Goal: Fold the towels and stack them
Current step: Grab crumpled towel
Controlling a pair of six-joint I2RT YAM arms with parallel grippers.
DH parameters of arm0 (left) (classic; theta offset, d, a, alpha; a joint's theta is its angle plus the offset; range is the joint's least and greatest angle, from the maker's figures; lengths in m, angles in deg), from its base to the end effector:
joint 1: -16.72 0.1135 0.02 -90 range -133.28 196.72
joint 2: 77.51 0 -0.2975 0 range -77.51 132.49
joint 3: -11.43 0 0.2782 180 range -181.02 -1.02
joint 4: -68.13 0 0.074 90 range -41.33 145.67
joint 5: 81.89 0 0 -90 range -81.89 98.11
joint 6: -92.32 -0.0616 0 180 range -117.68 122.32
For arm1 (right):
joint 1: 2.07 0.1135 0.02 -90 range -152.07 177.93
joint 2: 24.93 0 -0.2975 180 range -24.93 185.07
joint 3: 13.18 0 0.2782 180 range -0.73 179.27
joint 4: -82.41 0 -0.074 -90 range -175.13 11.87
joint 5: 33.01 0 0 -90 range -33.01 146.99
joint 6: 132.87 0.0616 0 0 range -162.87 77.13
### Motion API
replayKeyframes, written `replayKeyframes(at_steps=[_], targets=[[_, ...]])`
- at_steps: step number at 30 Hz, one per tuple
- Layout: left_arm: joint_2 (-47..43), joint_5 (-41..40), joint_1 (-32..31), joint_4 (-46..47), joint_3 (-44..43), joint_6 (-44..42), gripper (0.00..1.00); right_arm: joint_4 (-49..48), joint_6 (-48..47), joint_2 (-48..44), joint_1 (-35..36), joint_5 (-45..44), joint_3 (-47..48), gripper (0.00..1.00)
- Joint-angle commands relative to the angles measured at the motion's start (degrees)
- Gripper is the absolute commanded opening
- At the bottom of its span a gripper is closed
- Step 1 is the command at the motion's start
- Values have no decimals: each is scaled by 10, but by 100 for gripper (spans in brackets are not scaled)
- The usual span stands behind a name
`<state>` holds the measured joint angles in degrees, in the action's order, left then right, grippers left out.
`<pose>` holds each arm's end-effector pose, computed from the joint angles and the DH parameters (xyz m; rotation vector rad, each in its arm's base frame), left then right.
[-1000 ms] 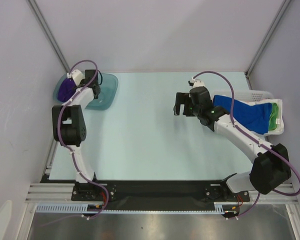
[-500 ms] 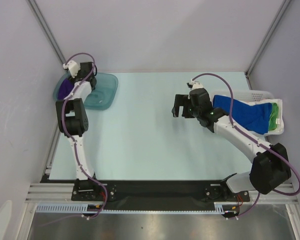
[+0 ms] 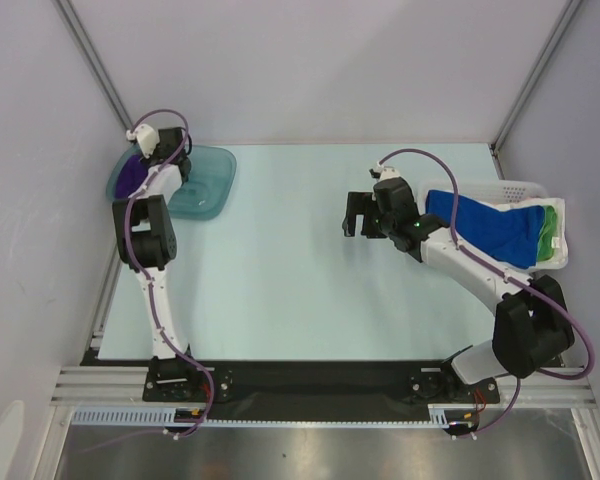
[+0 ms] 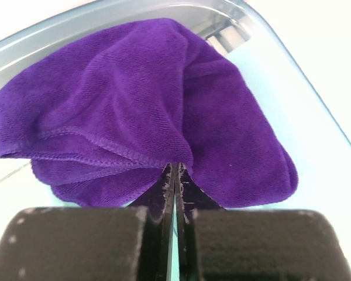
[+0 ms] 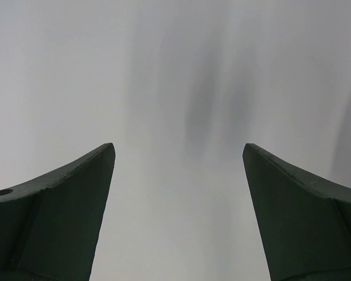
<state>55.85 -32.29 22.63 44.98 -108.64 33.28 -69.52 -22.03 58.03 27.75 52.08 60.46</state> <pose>0.5850 0.1007 0.1940 -1.0066 1.8194 0.5105 0.3198 0.1772 0.2815 -0.1285 2.2452 0.3884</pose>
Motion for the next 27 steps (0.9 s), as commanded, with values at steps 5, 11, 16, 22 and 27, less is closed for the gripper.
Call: replayKeyframes(at_steps=[5, 11, 16, 22, 27], targets=[[-88, 41, 2, 88, 68, 0, 0, -12, -4, 7, 0, -3, 17, 95], [-146, 47, 0, 156, 168, 0, 18, -6, -5, 6, 1, 0, 19, 95], [-98, 38, 2, 94, 94, 15, 42, -8, -7, 8, 1, 0, 20, 95], [-37, 24, 2, -5, 20, 77, 41, -7, -9, 19, 1, 3, 25, 95], [-18, 9, 2, -40, -2, 110, 45, -8, -8, 27, 1, 4, 26, 95]])
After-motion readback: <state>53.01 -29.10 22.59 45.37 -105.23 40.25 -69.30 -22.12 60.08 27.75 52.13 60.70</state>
